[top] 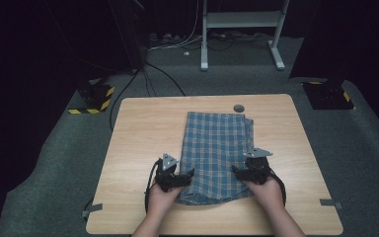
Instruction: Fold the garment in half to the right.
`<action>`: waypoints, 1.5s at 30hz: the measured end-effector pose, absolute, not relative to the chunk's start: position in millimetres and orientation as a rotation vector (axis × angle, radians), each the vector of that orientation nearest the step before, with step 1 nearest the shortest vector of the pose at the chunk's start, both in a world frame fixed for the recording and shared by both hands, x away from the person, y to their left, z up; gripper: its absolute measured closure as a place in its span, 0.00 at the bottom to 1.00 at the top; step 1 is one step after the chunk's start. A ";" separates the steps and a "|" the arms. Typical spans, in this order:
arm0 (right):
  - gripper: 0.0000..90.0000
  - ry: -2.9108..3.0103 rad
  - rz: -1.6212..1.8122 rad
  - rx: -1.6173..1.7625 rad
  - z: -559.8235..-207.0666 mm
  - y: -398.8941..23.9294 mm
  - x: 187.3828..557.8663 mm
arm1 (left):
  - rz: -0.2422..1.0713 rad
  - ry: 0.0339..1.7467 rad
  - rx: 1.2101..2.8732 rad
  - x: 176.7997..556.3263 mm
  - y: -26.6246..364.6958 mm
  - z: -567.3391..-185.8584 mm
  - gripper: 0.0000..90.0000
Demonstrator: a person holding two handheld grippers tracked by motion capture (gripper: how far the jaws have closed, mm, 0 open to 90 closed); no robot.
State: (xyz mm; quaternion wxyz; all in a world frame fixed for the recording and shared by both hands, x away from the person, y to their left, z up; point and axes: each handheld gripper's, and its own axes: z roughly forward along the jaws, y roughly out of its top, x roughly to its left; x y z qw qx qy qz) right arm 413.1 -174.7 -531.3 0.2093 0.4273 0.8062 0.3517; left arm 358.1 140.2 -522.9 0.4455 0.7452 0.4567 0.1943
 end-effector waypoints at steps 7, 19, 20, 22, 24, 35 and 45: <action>0.04 2.161 1.068 1.169 -513.1 -181.4 385.7 | 0.546 1.160 1.941 314.3 135.4 -533.8 0.21; 0.03 2.147 1.080 1.138 -507.9 -198.1 354.2 | 0.448 1.129 1.897 313.7 157.4 -534.1 0.16; 0.03 2.144 1.075 1.144 -509.9 -201.8 352.6 | 0.453 1.123 1.888 313.0 164.4 -532.5 0.14; 0.02 2.140 1.053 1.141 -514.0 -210.2 349.4 | 0.474 1.118 1.885 312.0 179.7 -531.0 0.11; 0.02 2.132 1.038 1.142 -518.8 -219.3 345.7 | 0.489 1.137 1.881 312.2 196.3 -531.9 0.08; 0.02 2.111 0.986 1.280 -537.0 -270.6 324.3 | 0.552 1.318 1.918 310.9 270.4 -544.1 0.06; 0.02 2.094 0.897 1.430 -548.4 -308.1 314.8 | 0.613 1.397 1.970 301.5 284.4 -552.3 0.01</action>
